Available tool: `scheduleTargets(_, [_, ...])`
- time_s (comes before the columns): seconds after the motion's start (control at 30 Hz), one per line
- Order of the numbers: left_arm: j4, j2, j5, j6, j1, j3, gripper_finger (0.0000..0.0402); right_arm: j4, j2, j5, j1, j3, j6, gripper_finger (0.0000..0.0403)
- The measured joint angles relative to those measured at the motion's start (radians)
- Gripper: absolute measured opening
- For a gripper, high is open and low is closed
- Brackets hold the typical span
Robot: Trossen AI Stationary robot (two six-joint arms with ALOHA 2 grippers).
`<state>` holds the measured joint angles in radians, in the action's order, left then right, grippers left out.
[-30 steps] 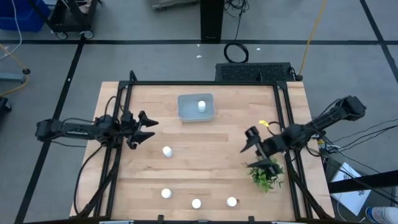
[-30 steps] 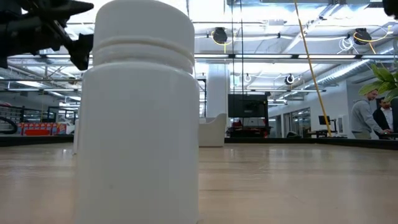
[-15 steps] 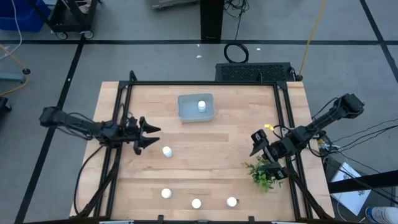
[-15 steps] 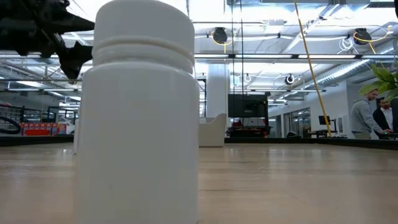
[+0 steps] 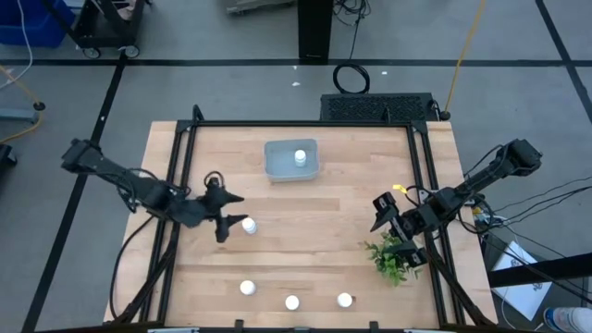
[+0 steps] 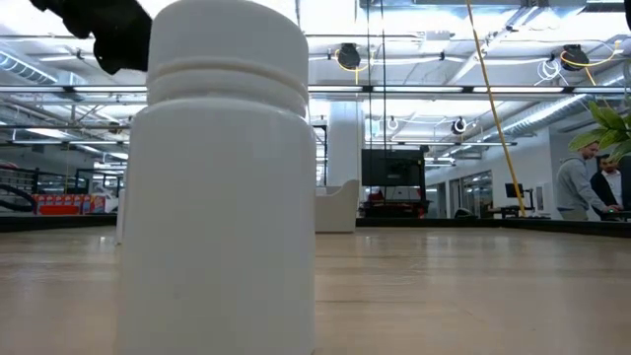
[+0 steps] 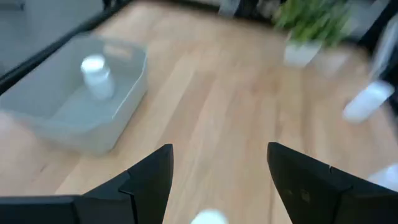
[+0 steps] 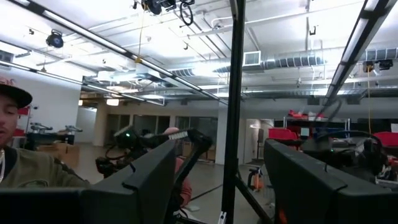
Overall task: Pick and place pill bottles into a basket
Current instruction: Put the white bottle into the gray bin
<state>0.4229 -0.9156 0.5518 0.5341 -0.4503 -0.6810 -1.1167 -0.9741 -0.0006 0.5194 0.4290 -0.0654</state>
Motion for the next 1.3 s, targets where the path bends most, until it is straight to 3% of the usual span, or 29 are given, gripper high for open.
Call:
scheduleTargets(0.1, [0.106, -0.08, -0.017, 0.036, 0.002, -0.081, 0.0266, 0.0, 0.0, 0.0, 0.0, 0.0, 0.0, 0.0238])
scheduleTargets(0.27, [0.217, -0.194, -0.163, 0.053, 0.027, -0.173, 0.0266, 0.004, 0.0, 0.0, 0.0, 0.0, 0.011, 0.0238])
scheduleTargets(0.4, [0.343, -0.259, -0.192, 0.106, 0.075, -0.2, 0.0266, 0.006, 0.0, 0.0, 0.0, 0.0, 0.011, 0.0238])
scheduleTargets(0.7, [0.338, -0.319, -0.398, 0.183, 0.211, -0.202, 0.0266, 0.012, 0.0, 0.0, 0.0, 0.0, 0.015, 0.0238])
scheduleTargets(1.03, [0.354, -0.332, -0.426, 0.241, 0.284, -0.195, 0.0266, 0.018, 0.0, 0.0, 0.0, 0.0, 0.012, 0.0238])
scheduleTargets(1.3, [0.327, -0.419, -0.424, 0.253, 0.27, -0.192, 0.0266, 0.022, 0.0, 0.0, 0.0, 0.0, 0.017, 0.0238])
